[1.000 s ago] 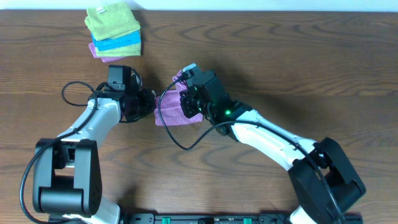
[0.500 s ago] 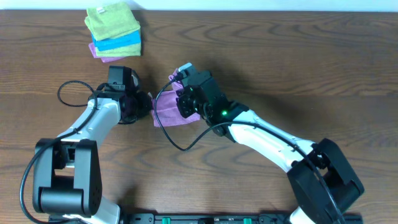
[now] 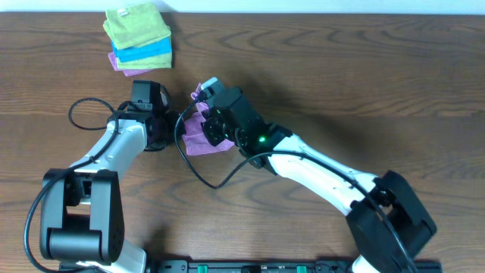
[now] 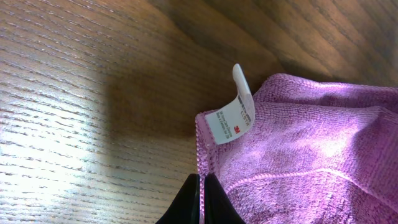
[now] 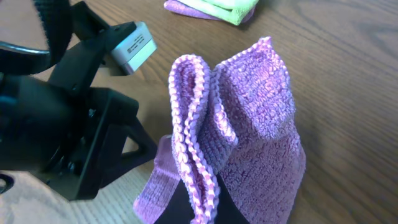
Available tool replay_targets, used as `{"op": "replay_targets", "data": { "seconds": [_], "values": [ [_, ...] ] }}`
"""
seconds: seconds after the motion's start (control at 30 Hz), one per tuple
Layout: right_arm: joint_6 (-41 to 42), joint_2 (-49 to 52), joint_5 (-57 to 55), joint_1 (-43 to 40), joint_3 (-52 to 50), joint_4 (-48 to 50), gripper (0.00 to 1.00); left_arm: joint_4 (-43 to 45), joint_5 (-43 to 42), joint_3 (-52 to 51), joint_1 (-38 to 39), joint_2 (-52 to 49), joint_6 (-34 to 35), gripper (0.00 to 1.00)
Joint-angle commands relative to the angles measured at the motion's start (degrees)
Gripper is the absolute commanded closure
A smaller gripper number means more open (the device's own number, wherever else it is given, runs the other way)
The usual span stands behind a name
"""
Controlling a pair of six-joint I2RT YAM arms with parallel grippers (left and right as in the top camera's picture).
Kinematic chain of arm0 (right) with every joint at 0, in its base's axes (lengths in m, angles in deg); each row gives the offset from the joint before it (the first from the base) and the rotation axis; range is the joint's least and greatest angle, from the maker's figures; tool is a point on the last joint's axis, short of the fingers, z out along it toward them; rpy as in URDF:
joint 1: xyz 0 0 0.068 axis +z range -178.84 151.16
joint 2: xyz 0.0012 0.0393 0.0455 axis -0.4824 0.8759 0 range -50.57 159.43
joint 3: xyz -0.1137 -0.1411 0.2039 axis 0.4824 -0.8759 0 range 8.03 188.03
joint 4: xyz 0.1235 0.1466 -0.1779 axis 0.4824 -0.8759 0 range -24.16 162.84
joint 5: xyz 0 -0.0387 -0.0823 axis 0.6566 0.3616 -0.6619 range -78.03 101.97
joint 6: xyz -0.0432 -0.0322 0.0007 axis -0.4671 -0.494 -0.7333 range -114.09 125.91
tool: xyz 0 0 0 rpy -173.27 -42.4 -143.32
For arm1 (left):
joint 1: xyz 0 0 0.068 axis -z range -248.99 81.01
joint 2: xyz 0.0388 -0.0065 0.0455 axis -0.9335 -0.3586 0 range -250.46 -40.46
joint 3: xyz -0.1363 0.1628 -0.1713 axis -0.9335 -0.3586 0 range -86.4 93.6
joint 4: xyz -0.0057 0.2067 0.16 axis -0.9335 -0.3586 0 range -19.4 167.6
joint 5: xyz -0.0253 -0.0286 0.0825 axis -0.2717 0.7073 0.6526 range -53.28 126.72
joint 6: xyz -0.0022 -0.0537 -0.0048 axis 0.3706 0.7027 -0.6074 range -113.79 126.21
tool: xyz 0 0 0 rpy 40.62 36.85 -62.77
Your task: Fold the cloth
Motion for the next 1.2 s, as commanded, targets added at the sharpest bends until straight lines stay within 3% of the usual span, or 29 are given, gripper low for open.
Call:
{"op": "replay_targets", "data": {
  "seconds": [0.0,0.43,0.87,1.07,1.17],
  "values": [
    [-0.63,2.27,0.00,0.92,2.29,-0.44,0.99,0.02,1.11,0.90,-0.04,-0.44,-0.20,0.94],
    [2.19,5.60,0.70,2.80,3.02,0.07,0.99,-0.02,1.09,0.94,-0.90,0.55,-0.28,0.94],
    [2.34,9.94,0.90,3.96,3.04,1.95,0.98,-0.98,0.66,0.94,-4.90,11.54,-0.76,0.94],
    [1.86,9.99,0.87,5.01,3.04,2.29,0.78,-1.05,0.68,0.94,-5.97,16.00,-0.72,0.92],
    [1.88,9.99,0.92,5.35,3.04,2.25,0.60,-1.07,0.68,0.94,-6.80,17.66,-0.72,0.91]
  ]
}}
